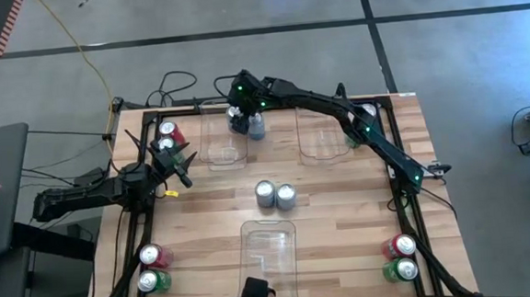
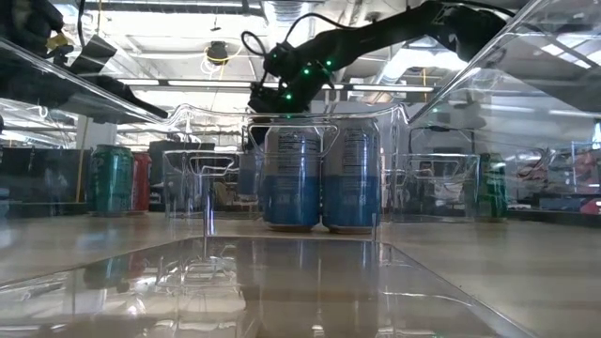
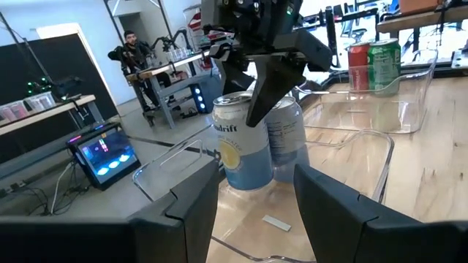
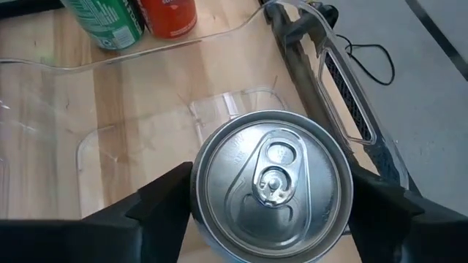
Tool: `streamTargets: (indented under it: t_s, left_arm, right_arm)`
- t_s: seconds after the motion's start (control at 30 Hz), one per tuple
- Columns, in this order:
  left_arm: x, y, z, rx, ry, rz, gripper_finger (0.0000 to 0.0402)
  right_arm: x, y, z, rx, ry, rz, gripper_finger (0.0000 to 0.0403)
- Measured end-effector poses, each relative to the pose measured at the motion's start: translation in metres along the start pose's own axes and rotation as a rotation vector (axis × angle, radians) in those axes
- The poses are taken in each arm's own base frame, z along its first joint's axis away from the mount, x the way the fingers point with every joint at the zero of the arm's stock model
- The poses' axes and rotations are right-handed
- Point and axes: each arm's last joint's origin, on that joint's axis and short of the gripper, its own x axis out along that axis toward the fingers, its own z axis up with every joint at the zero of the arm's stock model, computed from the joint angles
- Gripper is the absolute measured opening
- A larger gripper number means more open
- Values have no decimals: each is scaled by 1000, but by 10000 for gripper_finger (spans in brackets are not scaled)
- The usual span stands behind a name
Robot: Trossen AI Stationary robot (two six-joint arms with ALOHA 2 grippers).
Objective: Sort soda cans
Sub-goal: Put the top right blue-white soda can into the top left transparent bin
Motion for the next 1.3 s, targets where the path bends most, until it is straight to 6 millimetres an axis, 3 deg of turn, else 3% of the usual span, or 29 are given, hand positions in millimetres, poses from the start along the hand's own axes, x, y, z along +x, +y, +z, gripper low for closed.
streamTargets:
  t_s: [0.23, 0.63, 0.93, 1.1, 1.3]
  left_arm:
    - [0, 0, 0, -1, 1, -1, 176]
    - [0, 0, 0, -2, 1, 0, 176]
    - [1, -2, -2, -126, 22, -20, 176]
    - [4, -6, -5, -108, 57, -58, 176]
    - [8, -10, -9, -81, 97, -80, 176]
  right_arm:
    - [-2, 0, 3, -9, -25, -2, 374]
    - [-1, 0, 4, -10, -40, -6, 370]
    - [-1, 7, 5, -19, -30, 1, 369]
    - [0, 18, -2, -58, 51, 27, 366]
    - [1, 45, -8, -103, 129, 79, 345]
